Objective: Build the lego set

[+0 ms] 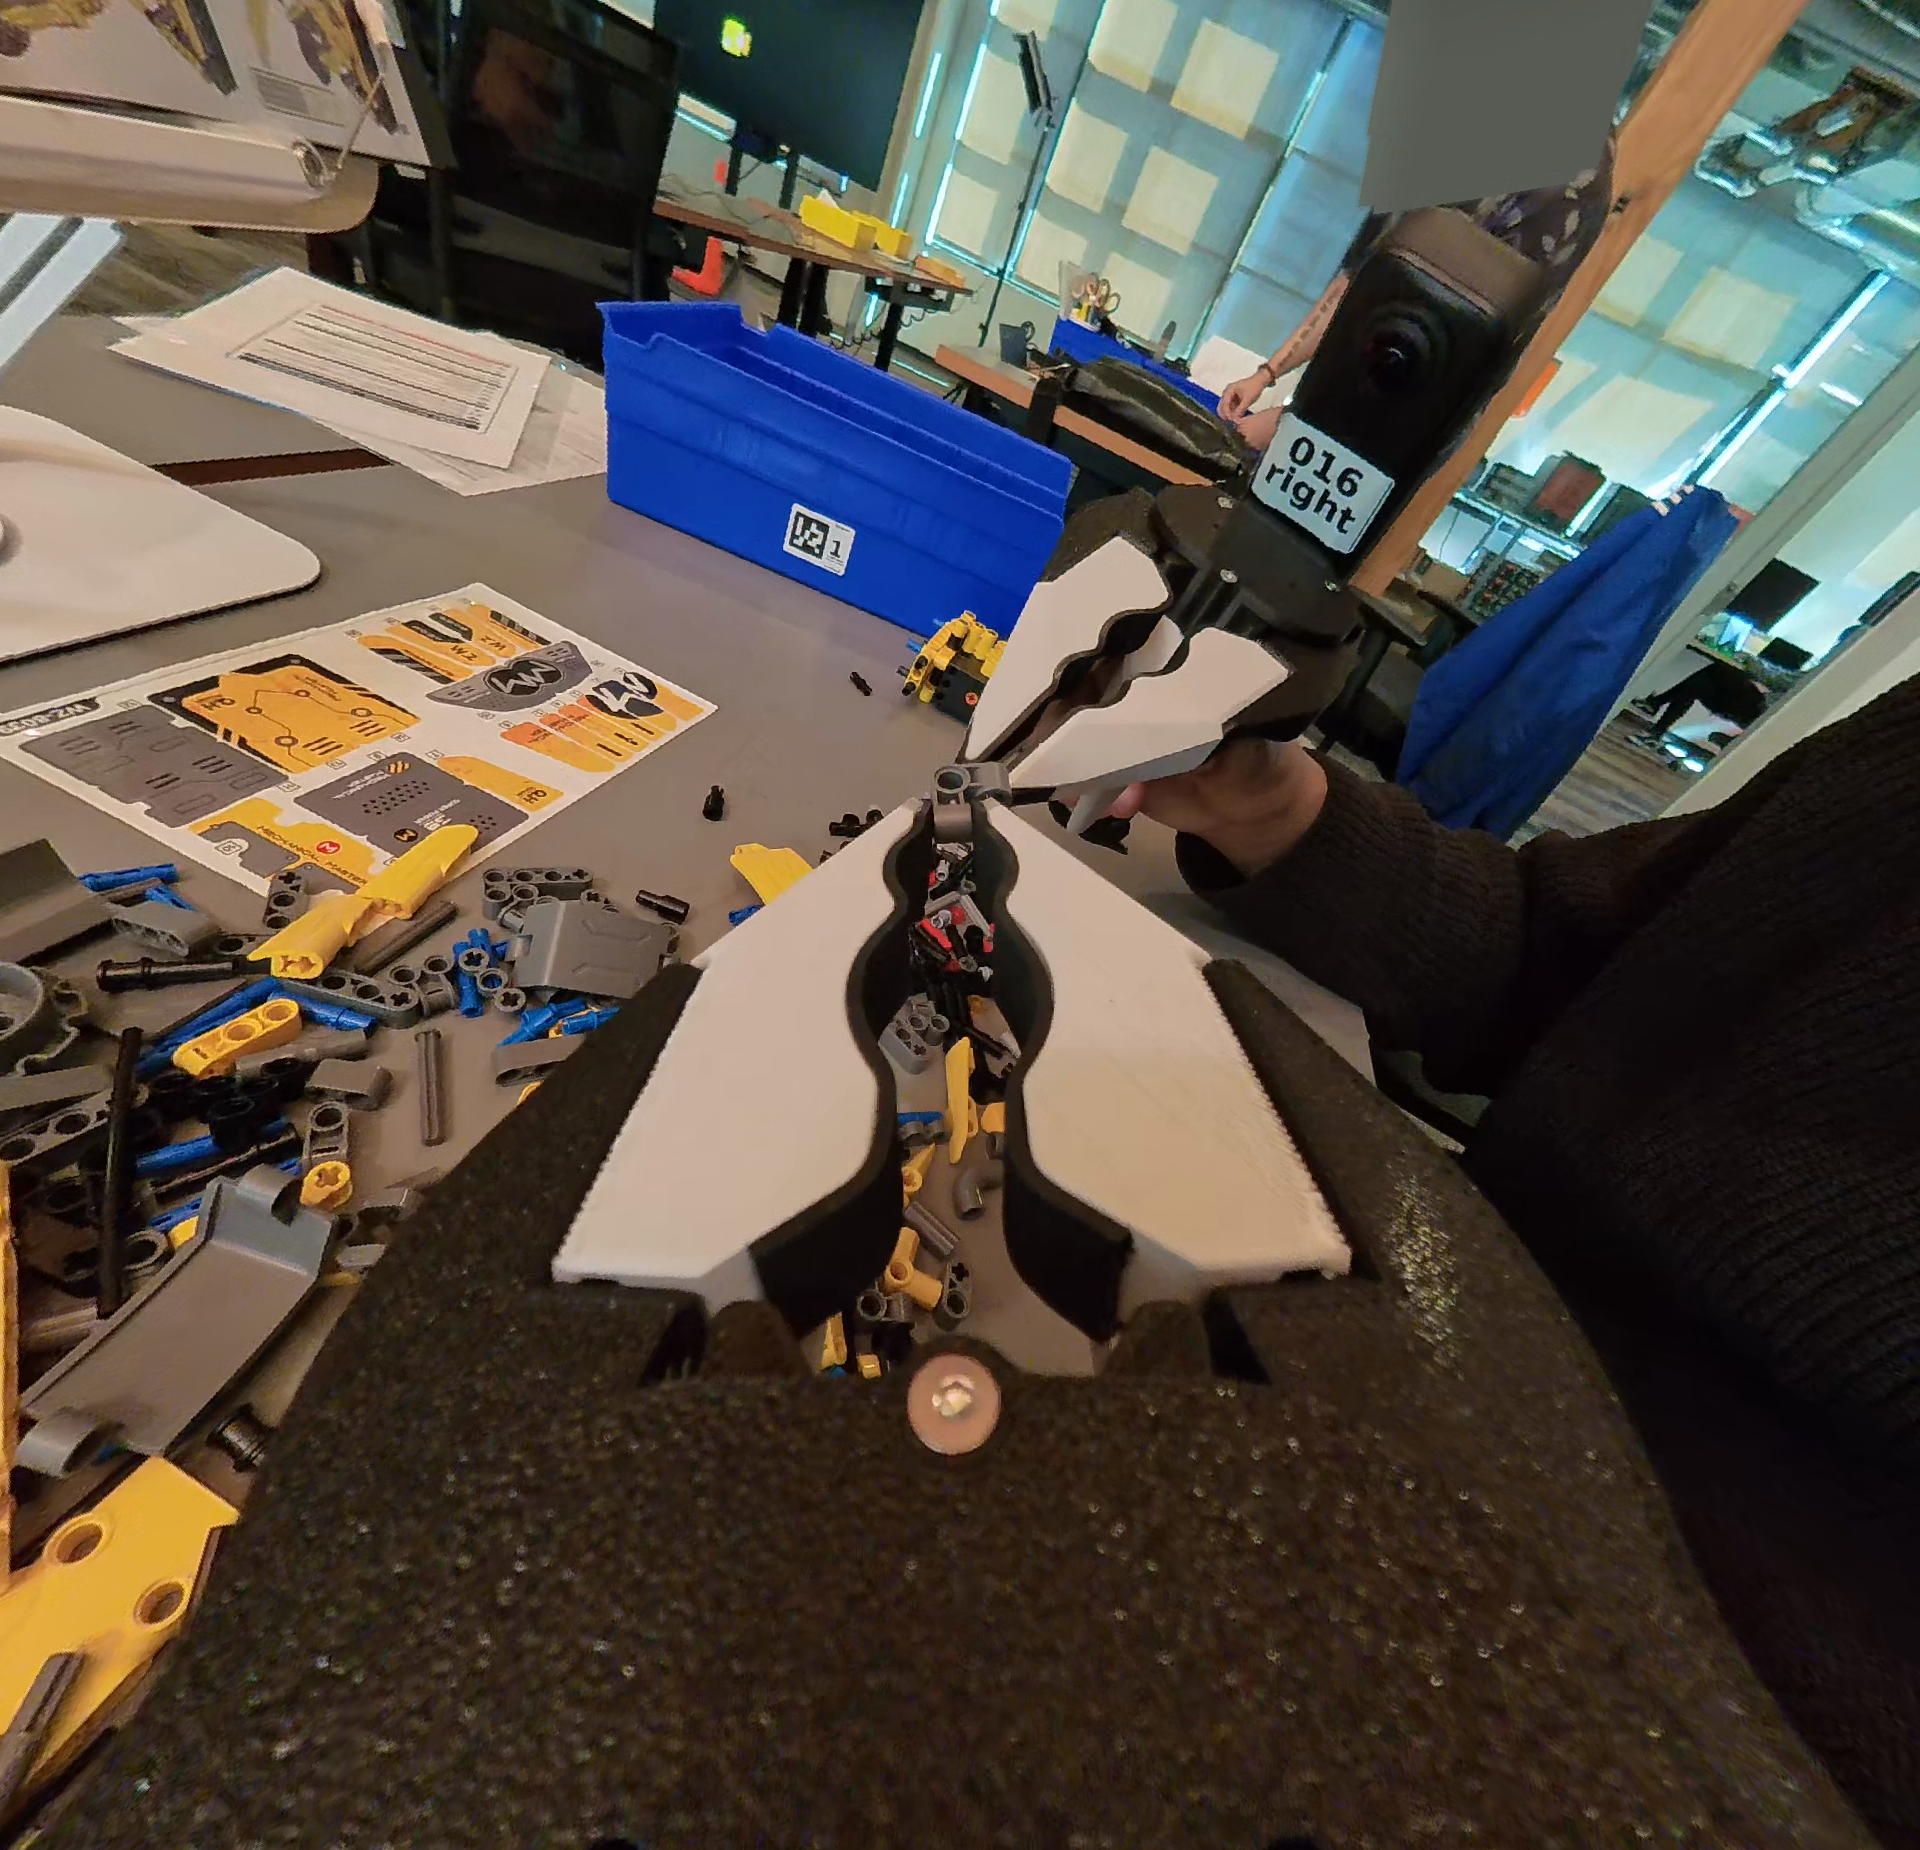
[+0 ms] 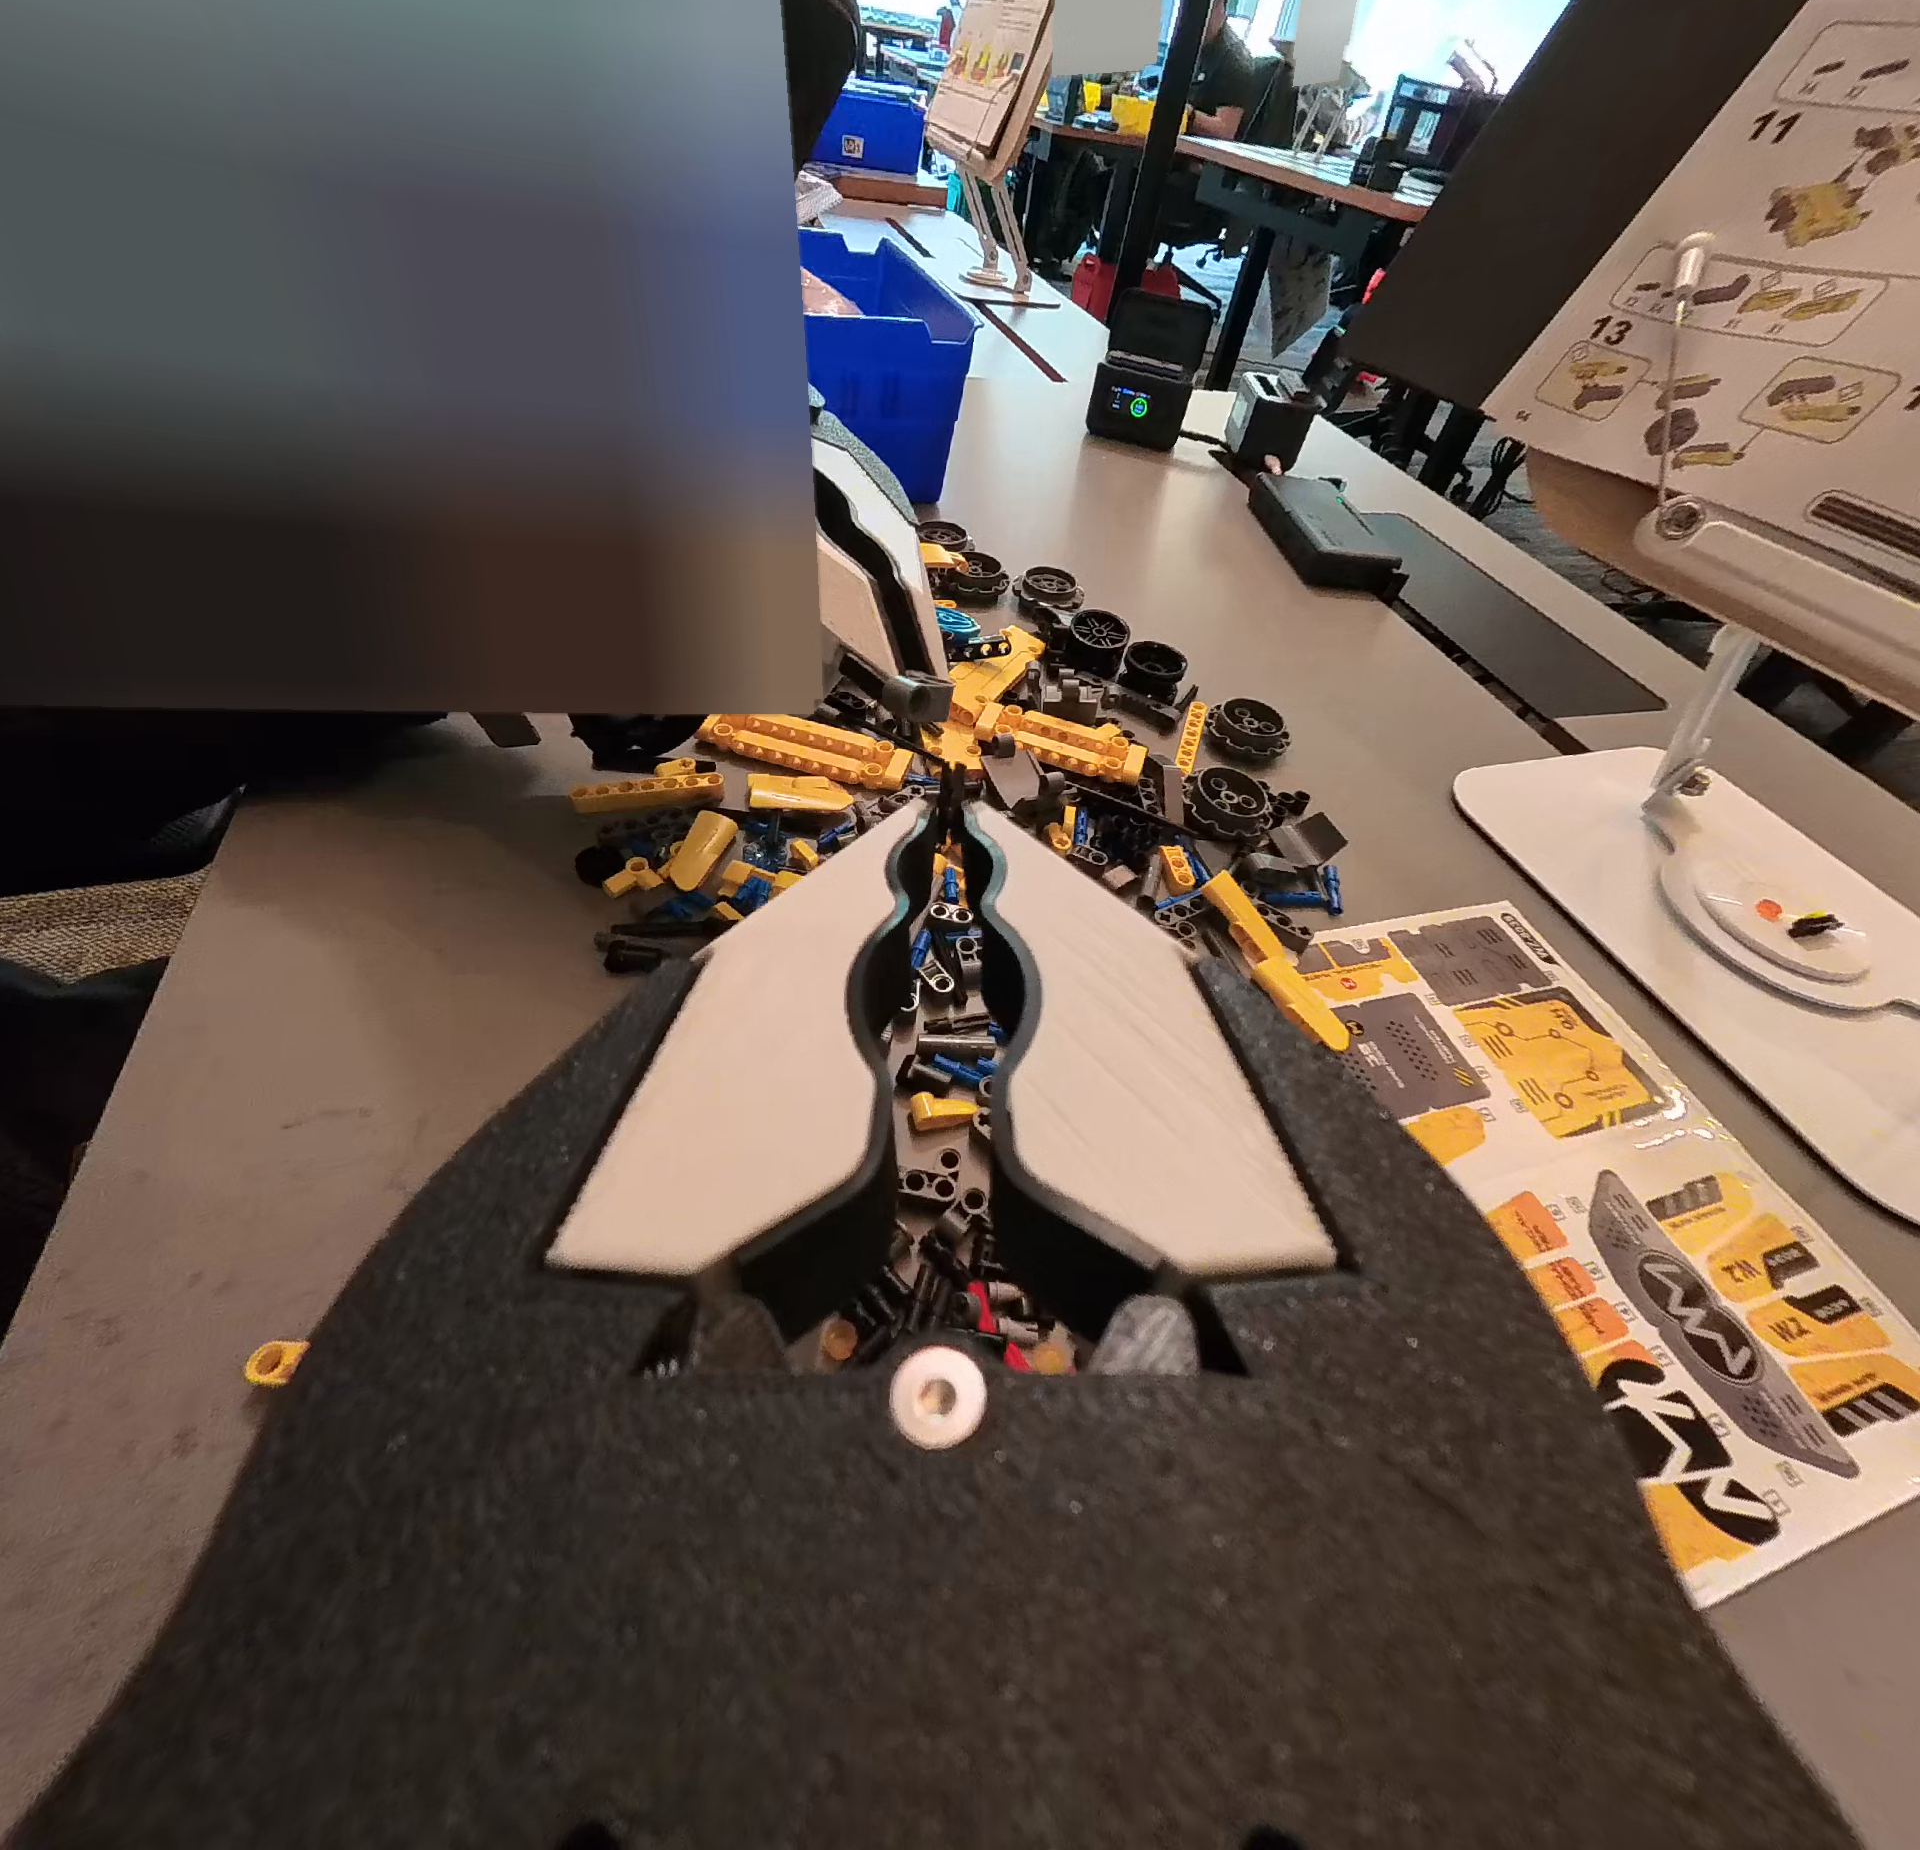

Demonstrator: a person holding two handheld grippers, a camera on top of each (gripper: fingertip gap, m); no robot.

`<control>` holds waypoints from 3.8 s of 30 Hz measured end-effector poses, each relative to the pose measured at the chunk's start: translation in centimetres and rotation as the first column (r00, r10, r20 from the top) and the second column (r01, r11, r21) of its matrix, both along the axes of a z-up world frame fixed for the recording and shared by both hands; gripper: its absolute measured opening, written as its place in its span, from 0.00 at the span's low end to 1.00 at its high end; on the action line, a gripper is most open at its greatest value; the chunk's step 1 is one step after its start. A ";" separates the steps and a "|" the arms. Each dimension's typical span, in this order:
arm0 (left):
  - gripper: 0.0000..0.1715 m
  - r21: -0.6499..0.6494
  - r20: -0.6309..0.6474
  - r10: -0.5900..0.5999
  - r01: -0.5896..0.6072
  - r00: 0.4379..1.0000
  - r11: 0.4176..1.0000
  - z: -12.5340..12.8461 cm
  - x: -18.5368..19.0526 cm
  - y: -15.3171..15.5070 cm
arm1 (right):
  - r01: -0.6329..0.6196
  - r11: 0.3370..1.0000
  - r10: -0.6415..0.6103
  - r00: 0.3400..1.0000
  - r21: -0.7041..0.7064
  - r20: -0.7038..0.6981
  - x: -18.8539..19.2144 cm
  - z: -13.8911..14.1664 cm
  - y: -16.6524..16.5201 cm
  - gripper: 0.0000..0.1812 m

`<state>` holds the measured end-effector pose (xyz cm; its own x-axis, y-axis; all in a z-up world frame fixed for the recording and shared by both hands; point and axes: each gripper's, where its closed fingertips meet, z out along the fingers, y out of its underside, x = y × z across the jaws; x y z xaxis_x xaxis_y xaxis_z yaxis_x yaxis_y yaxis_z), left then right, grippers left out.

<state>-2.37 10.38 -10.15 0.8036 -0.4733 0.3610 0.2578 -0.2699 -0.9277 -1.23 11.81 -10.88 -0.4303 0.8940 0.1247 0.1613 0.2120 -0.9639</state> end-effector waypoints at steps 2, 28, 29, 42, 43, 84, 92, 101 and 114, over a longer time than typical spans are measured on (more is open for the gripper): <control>0.04 -0.001 -0.001 -0.001 0.001 1.000 1.000 0.0 0.0 0.0 | 0.000 1.000 0.000 1.000 -0.001 0.003 0.0 0.0 0.0 0.02; 0.04 -0.350 -0.482 -0.318 0.153 0.816 0.924 -10.7 10.6 -14.0 | -0.119 0.989 0.144 0.927 -0.091 0.348 13.3 -8.9 -14.3 0.02; 0.04 -0.380 -0.479 -0.338 0.156 0.810 0.912 -11.2 10.6 -14.1 | -0.110 0.992 0.126 0.924 -0.064 0.362 13.3 -9.4 -14.3 0.02; 0.20 -0.409 -0.517 -0.392 0.183 0.761 0.894 -12.1 10.0 -14.2 | -0.110 0.994 0.112 0.911 -0.029 0.398 11.9 -9.9 -14.5 0.02; 0.20 -0.404 -0.520 -0.393 0.187 0.758 0.895 -12.1 10.1 -14.2 | -0.115 0.993 0.120 0.907 -0.037 0.403 11.8 -9.8 -14.5 0.02; 0.08 -0.412 -0.514 -0.451 0.251 0.730 0.876 -12.2 10.7 -13.7 | -0.357 0.932 0.250 0.745 0.053 0.619 9.4 -11.3 -15.5 0.01; 0.08 -0.406 -0.524 -0.446 0.247 0.726 0.880 -12.2 10.7 -13.7 | -0.253 0.964 0.252 0.791 -0.077 0.558 10.2 -10.9 -15.1 0.06; 0.08 -0.415 -0.506 -0.452 0.252 0.735 0.874 -12.2 10.7 -13.7 | -0.249 0.968 0.224 0.807 -0.029 0.547 10.1 -11.5 -15.0 0.00; 0.08 -0.431 -0.455 -0.420 0.219 0.785 0.875 -11.8 10.9 -13.2 | -0.211 0.977 0.195 0.813 -0.035 0.549 10.1 -11.3 -14.5 0.00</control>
<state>8.53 -2.83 -21.95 0.7364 -0.6658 0.1201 -0.3941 -0.5665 -0.7238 8.92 -2.68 -22.16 -0.6059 0.7787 -0.1628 0.6095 0.3228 -0.7240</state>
